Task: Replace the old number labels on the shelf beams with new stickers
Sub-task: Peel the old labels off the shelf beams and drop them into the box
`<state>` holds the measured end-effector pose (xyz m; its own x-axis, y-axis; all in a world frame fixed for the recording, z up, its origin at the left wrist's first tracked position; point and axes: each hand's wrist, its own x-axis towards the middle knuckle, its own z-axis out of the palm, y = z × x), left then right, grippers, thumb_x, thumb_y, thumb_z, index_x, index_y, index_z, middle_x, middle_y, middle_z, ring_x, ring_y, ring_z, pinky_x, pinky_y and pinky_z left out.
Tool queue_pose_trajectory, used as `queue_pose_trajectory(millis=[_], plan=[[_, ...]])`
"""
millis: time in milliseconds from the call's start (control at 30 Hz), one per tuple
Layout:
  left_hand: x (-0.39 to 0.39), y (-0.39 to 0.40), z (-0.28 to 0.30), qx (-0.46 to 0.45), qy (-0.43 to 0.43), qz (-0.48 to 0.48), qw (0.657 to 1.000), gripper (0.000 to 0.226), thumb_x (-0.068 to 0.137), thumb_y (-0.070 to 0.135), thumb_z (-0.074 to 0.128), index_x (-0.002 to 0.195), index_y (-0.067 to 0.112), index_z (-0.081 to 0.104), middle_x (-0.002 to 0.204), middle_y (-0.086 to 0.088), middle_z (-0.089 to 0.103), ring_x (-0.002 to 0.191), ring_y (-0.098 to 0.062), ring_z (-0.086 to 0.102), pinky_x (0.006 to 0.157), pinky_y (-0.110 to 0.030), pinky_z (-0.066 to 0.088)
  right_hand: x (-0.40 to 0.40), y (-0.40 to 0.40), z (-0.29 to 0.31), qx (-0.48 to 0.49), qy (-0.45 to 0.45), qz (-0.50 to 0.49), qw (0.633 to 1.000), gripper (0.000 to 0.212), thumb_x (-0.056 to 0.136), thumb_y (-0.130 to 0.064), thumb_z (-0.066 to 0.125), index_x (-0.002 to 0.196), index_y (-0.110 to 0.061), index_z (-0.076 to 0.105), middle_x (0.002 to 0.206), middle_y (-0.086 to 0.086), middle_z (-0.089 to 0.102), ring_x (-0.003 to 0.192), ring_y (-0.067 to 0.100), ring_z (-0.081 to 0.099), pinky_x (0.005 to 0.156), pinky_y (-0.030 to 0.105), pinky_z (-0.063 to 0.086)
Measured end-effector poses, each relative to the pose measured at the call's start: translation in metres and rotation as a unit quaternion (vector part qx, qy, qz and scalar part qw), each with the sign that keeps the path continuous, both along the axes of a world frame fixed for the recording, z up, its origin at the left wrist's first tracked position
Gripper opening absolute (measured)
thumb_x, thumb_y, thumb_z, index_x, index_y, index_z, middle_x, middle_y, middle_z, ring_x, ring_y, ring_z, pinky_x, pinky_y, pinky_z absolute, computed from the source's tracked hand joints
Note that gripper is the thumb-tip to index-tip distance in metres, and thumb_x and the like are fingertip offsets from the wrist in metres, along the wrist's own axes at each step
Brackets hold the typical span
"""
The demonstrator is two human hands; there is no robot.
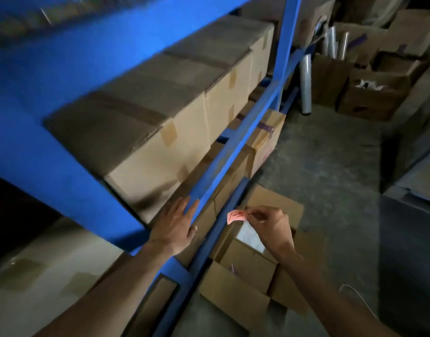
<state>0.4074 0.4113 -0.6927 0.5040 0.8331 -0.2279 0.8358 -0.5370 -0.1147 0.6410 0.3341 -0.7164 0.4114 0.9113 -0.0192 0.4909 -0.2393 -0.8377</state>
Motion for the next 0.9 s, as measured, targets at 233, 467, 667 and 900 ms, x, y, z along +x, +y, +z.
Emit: queue_pose_trajectory(millis=[233, 467, 667, 900], plan=[[0.004, 0.026, -0.076, -0.017, -0.050, 0.020, 0.998, 0.075, 0.098, 0.038, 0.042, 0.157, 0.023, -0.003, 0.167, -0.007, -0.004, 0.153, -0.024, -0.001, 0.122, -0.043, 0.016, 0.016, -0.018, -0.089, -0.148, -0.034, -0.033, 0.988, 0.015, 0.085, -0.025, 0.068, 0.095, -0.027, 0.079, 0.097, -0.006, 0.077, 0.092, 0.014, 0.068, 0.073, 0.026, 0.053], [0.007, 0.039, -0.106, 0.069, -0.062, -0.021, 0.995, 0.084, 0.087, 0.031, 0.057, 0.157, 0.018, 0.013, 0.164, -0.015, 0.016, 0.150, -0.034, 0.019, 0.117, -0.053, 0.028, 0.026, -0.017, -0.145, -0.237, -0.126, -0.057, 0.962, 0.022, 0.090, -0.049, 0.060, 0.085, -0.034, 0.077, 0.094, -0.004, 0.074, 0.086, 0.021, 0.068, 0.066, 0.024, 0.045], [0.008, 0.039, -0.108, 0.057, -0.048, -0.016, 0.997, 0.088, 0.087, 0.035, 0.053, 0.158, 0.020, 0.003, 0.166, -0.013, 0.003, 0.153, -0.031, 0.005, 0.121, -0.051, 0.020, 0.037, -0.008, -0.175, -0.301, -0.177, -0.020, 0.937, 0.018, 0.090, -0.040, 0.061, 0.100, -0.030, 0.072, 0.104, 0.000, 0.072, 0.096, 0.024, 0.067, 0.081, 0.033, 0.055], [0.007, 0.038, -0.104, 0.045, -0.048, -0.017, 0.998, 0.090, 0.085, 0.037, 0.054, 0.158, 0.019, 0.004, 0.166, -0.012, -0.002, 0.153, -0.032, 0.001, 0.120, -0.051, 0.022, 0.047, 0.007, -0.195, -0.317, -0.238, -0.015, 0.918, 0.023, 0.090, -0.047, 0.060, 0.101, -0.029, 0.069, 0.102, 0.004, 0.070, 0.094, 0.026, 0.066, 0.072, 0.029, 0.045]])
